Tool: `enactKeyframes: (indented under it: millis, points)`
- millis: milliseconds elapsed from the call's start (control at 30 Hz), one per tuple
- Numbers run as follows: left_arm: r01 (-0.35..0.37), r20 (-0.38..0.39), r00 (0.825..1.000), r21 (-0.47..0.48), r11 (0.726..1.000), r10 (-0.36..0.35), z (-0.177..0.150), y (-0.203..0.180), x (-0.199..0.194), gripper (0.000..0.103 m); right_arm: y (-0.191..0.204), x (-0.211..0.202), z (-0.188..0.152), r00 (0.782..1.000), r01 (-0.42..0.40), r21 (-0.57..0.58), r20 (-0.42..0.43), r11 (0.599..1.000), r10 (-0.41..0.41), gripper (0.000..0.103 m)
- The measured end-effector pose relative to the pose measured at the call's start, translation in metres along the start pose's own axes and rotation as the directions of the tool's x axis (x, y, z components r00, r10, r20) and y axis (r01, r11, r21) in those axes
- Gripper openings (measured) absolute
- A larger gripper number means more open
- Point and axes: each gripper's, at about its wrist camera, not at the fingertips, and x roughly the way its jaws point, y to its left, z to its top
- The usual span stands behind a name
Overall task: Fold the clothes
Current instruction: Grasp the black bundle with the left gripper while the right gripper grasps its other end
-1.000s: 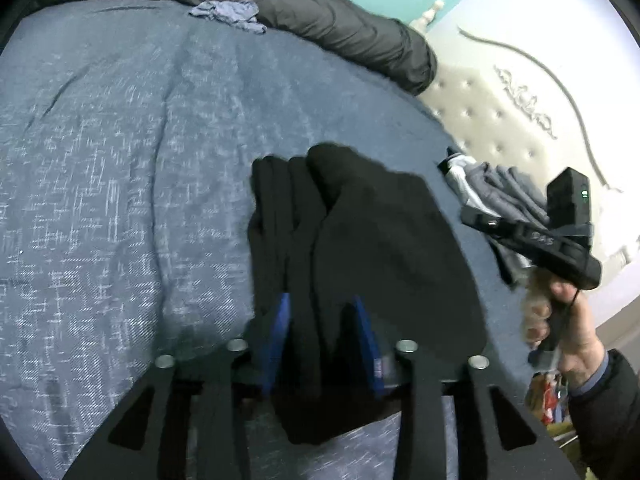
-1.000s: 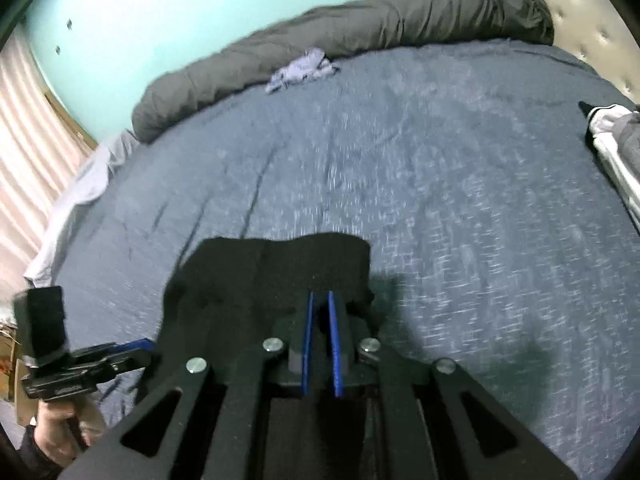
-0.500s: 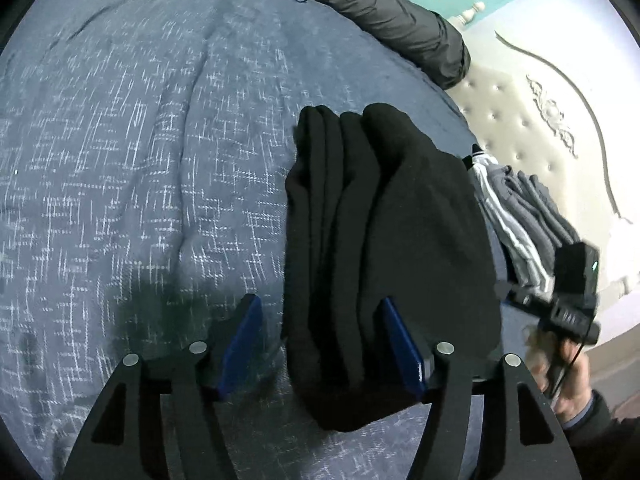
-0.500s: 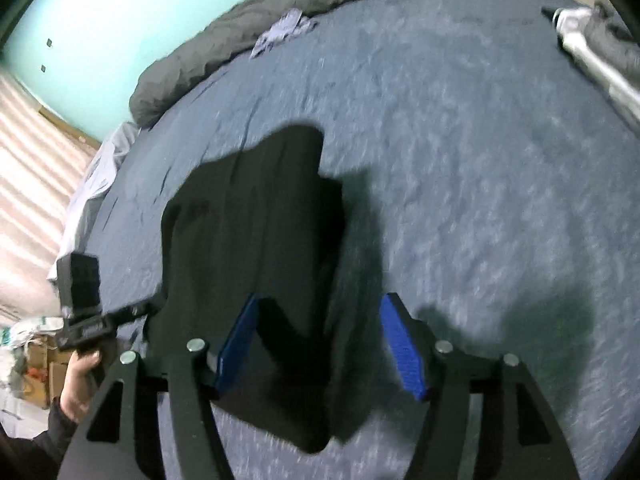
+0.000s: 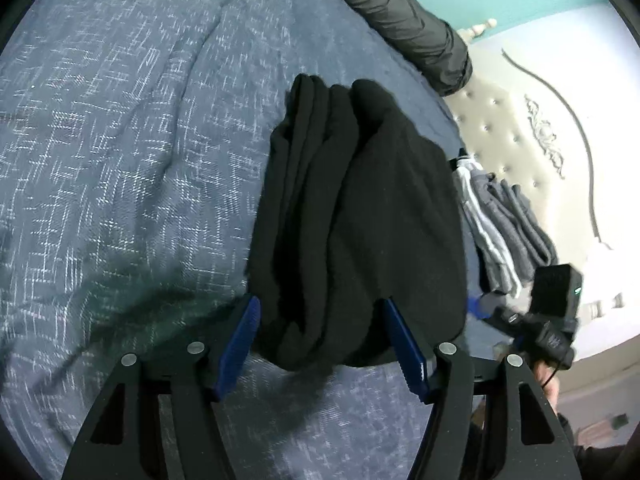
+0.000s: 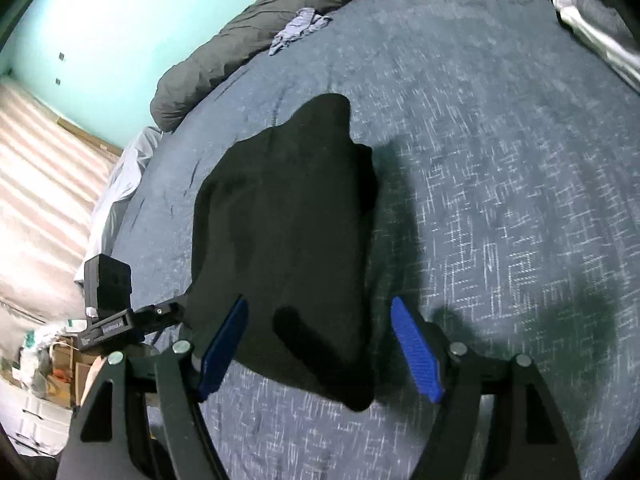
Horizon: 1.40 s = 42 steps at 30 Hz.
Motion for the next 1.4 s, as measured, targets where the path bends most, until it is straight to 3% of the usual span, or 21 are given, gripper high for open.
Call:
enactKeyframes:
  millis: [200,333,733,800,900,967,1033,1200,1267,1333,1400]
  points:
    - [-0.004,-0.017,1.000,0.016,1.000,0.005,-0.002,0.002,0.012,0.073,0.002,0.025,-0.011,0.998,0.026,-0.011,-0.062,1.000,-0.027,0.077]
    - [0.012,-0.013,1.000,-0.008,1.000,-0.012,0.005,0.007,0.023,0.078,-0.001,0.034,-0.005,0.998,0.005,0.012,-0.059,1.000,-0.004,0.081]
    - [0.029,-0.019,0.999,0.014,0.999,-0.029,0.011,0.005,0.045,0.078,0.012,0.058,0.006,0.997,-0.048,0.009,-0.066,0.999,0.048,0.081]
    - [0.020,-0.017,1.000,0.042,0.999,-0.019,0.010,0.001,0.045,0.074,0.014,0.059,0.005,0.996,-0.056,-0.008,-0.065,0.998,0.055,0.065]
    - [0.033,-0.009,0.999,0.056,0.998,-0.032,0.010,-0.001,0.043,0.065,0.026,0.057,0.004,0.998,-0.043,-0.077,-0.055,0.996,0.039,0.053]
    - [0.033,-0.001,0.999,0.072,0.997,-0.033,0.011,-0.005,0.041,0.054,0.028,0.056,0.004,0.998,-0.045,-0.086,-0.050,0.995,0.041,0.050]
    - [0.023,0.011,1.000,0.096,0.995,-0.024,0.012,-0.014,0.038,0.050,0.030,0.056,0.005,0.998,-0.047,-0.096,-0.045,0.994,0.043,0.047]
    - [0.049,0.012,0.999,0.097,0.994,-0.051,0.013,-0.016,0.030,0.049,0.026,0.043,0.005,0.997,-0.069,-0.092,-0.030,0.993,0.067,0.041]
    - [0.049,-0.023,0.999,0.074,0.996,-0.048,0.016,-0.010,0.039,0.056,0.022,0.046,0.005,0.997,-0.075,-0.076,-0.038,0.994,0.072,0.042]
    - [0.052,-0.043,0.998,0.047,0.998,-0.050,0.017,-0.004,0.045,0.064,0.018,0.051,0.005,0.996,-0.079,-0.057,-0.051,0.995,0.076,0.051]
    - [0.067,-0.050,0.997,0.033,0.997,-0.066,0.019,0.001,0.048,0.068,0.014,0.057,0.006,0.995,-0.083,-0.038,-0.063,0.996,0.080,0.074]
